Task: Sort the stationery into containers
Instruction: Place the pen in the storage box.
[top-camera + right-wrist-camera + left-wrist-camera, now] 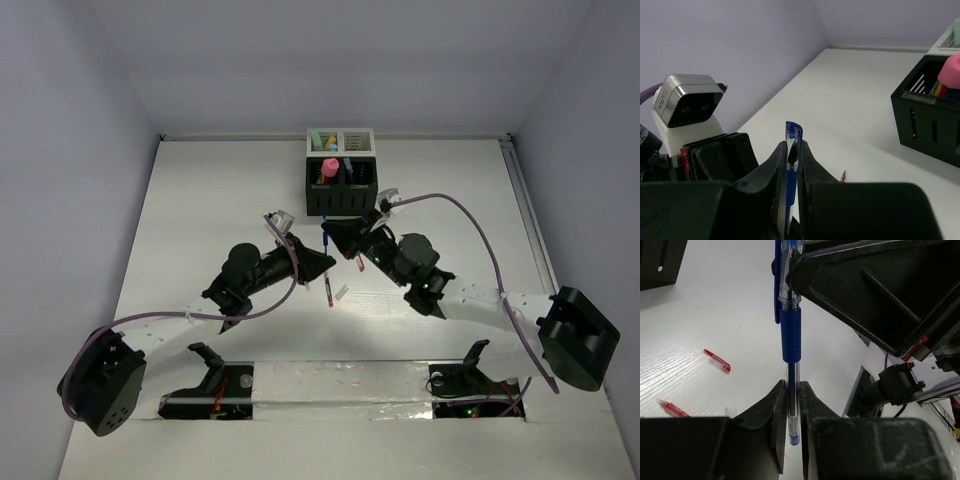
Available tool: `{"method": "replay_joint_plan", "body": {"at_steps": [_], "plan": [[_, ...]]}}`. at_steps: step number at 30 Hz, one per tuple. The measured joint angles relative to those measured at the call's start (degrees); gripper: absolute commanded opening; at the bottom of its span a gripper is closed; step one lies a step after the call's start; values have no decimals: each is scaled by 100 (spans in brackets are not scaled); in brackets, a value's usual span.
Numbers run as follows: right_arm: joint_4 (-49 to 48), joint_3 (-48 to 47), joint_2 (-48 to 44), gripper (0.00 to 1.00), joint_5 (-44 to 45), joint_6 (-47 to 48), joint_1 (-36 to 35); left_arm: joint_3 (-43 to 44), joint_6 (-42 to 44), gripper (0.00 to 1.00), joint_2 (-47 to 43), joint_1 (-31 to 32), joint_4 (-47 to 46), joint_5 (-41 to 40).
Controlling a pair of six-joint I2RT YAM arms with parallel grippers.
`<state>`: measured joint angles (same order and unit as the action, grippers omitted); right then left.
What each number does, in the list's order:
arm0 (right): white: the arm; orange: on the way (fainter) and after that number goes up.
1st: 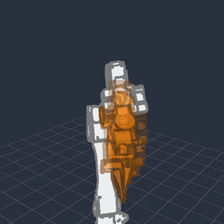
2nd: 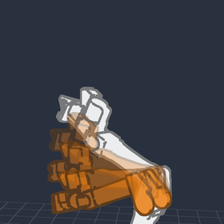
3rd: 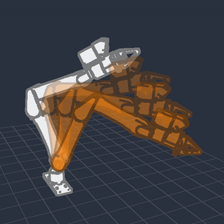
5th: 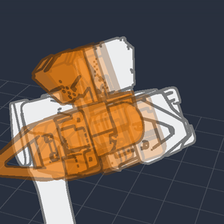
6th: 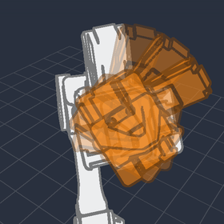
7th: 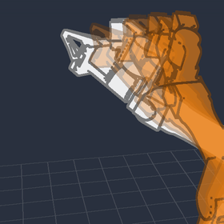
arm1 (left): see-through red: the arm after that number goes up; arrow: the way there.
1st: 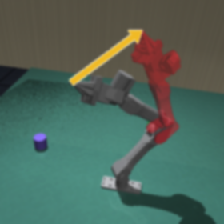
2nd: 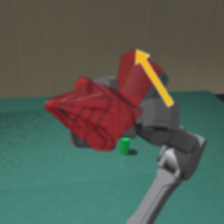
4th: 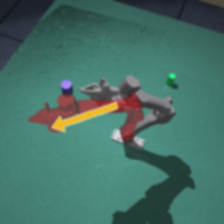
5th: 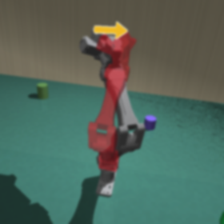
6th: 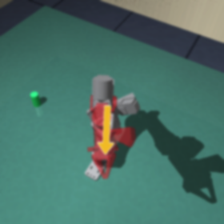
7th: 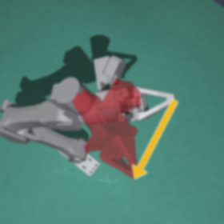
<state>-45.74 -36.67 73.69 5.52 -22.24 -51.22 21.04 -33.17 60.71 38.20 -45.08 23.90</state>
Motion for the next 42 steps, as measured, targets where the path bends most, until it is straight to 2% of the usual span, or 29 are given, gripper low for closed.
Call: {"method": "replay_joint_plan", "body": {"at_steps": [6,21,27,31,34,35,37,38,42], "plan": [[-153,162,-153,0,-87,-144,-24,164,-46,0,-149,24,321,118],[-330,817,-557,0,-114,-1290,9,713,118,0,-96,164,1493,474],[-319,1152,-898,0,219,-1510,-31,879,140,0,133,225,1602,706],[146,1086,-1161,0,509,-1508,-103,879,140,0,280,271,1397,776],[710,748,-1235,0,822,-1394,-175,879,136,10,295,271,1207,684],[903,595,-1235,0,892,-1331,-179,879,140,18,295,269,1121,623],[1305,297,-1233,0,975,-1215,-157,876,138,25,284,225,885,369],[1475,181,-1209,0,984,-1161,-96,876,138,35,264,177,772,254],[1954,-339,-833,0,946,-1012,348,809,219,49,101,87,452,-81]]}}
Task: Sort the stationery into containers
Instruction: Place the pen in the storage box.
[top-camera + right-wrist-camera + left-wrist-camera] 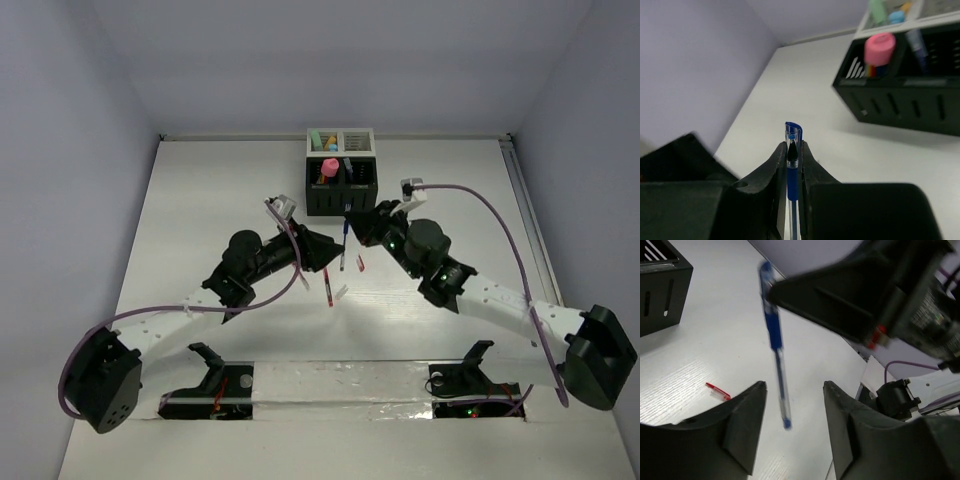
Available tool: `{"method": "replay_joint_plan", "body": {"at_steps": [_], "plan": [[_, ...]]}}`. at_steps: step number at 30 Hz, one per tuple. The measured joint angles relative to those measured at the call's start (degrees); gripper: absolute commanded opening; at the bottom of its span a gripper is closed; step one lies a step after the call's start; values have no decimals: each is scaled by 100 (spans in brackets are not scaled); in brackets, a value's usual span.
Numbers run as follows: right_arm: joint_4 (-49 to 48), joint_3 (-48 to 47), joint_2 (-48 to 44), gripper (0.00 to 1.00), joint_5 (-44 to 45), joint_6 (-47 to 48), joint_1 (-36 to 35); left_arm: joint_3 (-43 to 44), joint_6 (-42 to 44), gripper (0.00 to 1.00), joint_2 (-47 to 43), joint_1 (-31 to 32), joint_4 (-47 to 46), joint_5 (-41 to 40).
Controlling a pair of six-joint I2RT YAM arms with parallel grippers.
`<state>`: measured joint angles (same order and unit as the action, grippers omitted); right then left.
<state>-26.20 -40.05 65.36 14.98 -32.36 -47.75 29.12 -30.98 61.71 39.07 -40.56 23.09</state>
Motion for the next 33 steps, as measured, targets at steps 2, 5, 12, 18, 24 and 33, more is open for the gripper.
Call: {"method": "replay_joint_plan", "body": {"at_steps": [2,5,12,18,24,33], "plan": [[83,-262,267,0,0,57,308,-68,57,56,-85,7,-66,-52],[133,-610,636,0,11,177,708,-190,166,64,-203,9,-44,-107],[26,-1742,1700,0,247,1099,1300,-507,435,85,-734,9,160,-466],[-417,-2734,2868,0,295,2280,1554,-619,595,87,-863,9,389,-931],[-557,-3536,3884,0,258,3132,1720,-627,640,87,-953,9,507,-1233],[-870,-3829,4503,0,142,3521,1895,-627,656,87,-879,9,518,-1331]]}}
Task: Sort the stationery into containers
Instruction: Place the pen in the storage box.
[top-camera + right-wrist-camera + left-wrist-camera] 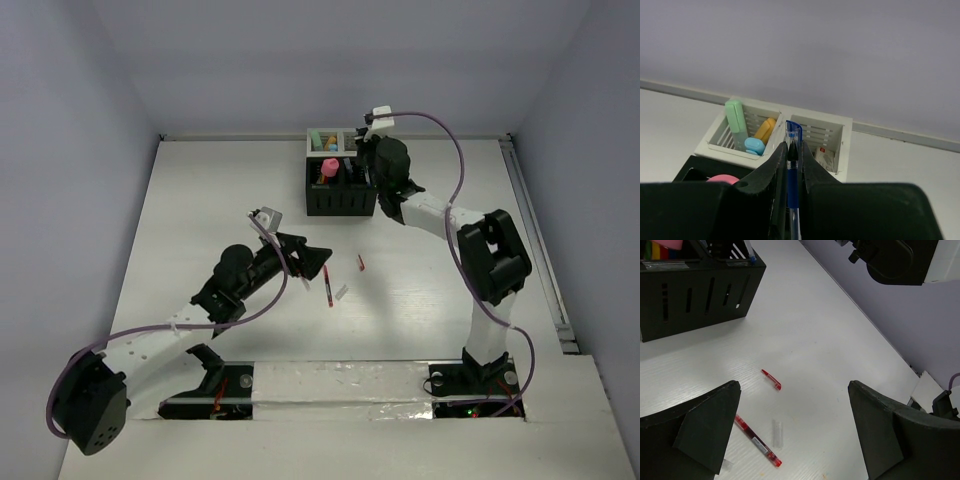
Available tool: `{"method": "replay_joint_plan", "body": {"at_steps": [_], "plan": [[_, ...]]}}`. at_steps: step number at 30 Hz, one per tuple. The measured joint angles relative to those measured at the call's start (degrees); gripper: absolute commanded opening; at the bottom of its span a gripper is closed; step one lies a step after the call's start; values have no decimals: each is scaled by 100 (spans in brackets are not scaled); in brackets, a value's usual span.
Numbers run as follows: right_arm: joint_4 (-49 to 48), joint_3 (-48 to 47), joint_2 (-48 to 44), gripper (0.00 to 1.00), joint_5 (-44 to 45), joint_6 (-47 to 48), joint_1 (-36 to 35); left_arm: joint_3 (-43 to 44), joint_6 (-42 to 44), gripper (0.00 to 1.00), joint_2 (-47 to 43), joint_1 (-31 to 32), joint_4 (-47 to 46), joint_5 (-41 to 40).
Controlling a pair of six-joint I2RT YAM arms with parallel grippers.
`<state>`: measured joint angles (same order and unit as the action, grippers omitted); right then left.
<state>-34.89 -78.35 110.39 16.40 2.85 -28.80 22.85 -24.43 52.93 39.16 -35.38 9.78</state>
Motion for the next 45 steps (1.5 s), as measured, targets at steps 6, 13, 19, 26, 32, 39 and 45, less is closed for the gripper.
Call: {"method": "replay_joint_plan", "body": {"at_steps": [6,13,19,26,32,39,45], "plan": [[-70,-144,59,0,-57,175,13,0,0,87,94,0,-2,-15],[-367,-470,85,0,-79,295,33,0,7,87,133,0,-4,-46],[-645,-175,271,0,-138,175,33,0,22,87,133,0,-4,-90],[-719,472,278,49,-317,-33,33,0,39,87,133,0,-4,-105],[-317,498,-118,59,-516,-238,33,0,59,87,129,0,0,-168],[702,1169,-1998,41,-973,-1303,-4,-63,94,87,-280,0,214,-610],[2190,1897,-2964,34,-1390,-2138,-542,-151,94,86,-675,0,321,-1145]]}}
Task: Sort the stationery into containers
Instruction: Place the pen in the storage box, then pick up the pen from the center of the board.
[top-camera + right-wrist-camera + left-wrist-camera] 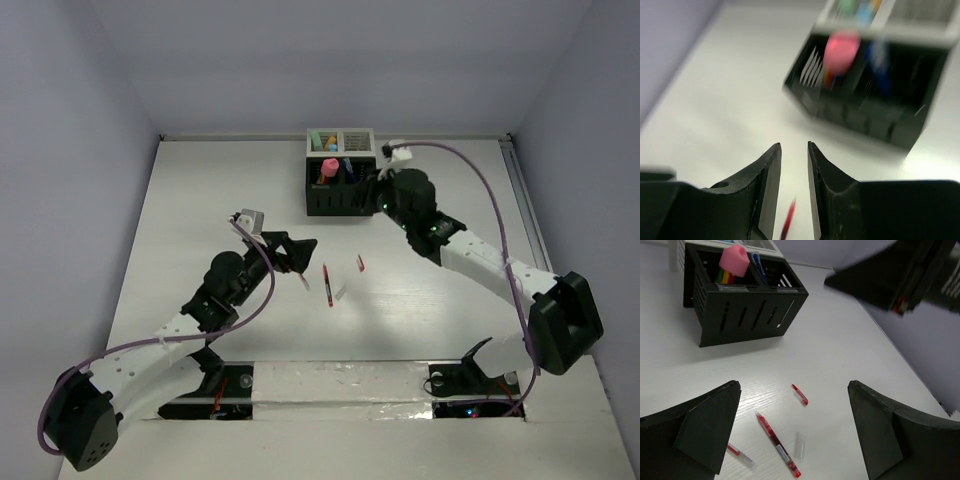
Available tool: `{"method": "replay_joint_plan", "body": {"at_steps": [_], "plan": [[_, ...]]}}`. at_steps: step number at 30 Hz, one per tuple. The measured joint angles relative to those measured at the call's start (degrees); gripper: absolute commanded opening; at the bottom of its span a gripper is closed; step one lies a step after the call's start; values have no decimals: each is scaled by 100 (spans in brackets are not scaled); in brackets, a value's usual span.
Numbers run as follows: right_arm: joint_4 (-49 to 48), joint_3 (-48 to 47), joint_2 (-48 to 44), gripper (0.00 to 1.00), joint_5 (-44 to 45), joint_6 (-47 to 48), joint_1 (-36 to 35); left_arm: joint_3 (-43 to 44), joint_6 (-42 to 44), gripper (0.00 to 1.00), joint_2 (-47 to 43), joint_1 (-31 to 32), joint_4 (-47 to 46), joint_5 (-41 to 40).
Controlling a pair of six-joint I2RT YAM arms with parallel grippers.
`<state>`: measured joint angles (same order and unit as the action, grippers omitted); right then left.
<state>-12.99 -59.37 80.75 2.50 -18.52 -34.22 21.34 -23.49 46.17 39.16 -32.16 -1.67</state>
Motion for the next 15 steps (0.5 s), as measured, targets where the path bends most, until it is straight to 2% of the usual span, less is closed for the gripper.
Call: {"method": "replay_joint_plan", "body": {"at_steps": [6,10,15], "plan": [[1897,28,389,45,-55,-273,-1078,0,2,85,-26,0,293,-365],[2535,-2,754,48,-26,-439,-1438,0,31,84,-269,0,608,-831],[3141,-494,1703,48,345,-575,-1622,0,33,84,-741,0,831,-1403]]}}
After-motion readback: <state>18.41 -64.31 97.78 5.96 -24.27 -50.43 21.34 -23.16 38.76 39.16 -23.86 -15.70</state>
